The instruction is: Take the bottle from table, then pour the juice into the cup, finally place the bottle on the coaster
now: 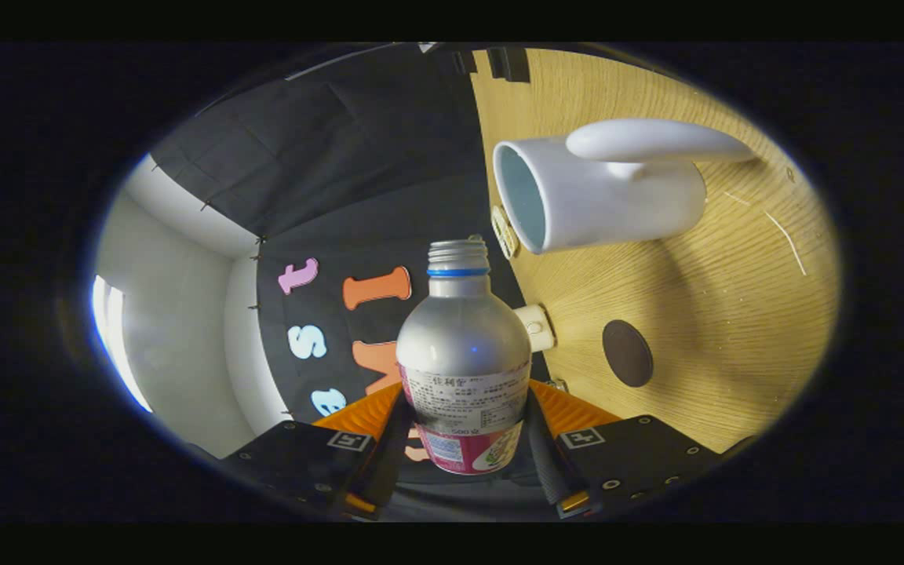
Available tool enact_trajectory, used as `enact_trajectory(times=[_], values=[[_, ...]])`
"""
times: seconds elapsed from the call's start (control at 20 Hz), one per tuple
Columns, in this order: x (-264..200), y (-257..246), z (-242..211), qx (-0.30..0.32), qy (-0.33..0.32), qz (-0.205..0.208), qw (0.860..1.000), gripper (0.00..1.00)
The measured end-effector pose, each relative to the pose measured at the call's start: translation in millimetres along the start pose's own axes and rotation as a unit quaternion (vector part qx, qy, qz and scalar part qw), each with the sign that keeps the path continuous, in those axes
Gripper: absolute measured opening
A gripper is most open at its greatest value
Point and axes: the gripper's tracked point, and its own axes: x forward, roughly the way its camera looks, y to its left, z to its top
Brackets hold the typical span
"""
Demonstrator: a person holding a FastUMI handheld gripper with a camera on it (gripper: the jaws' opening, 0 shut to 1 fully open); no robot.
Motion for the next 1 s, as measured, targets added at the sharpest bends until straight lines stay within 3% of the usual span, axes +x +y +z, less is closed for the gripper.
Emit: enact_trajectory(times=[1.0], values=[[17, 18, -1, 0.054, -0.006, 0.024, 0.998, 0.72]])
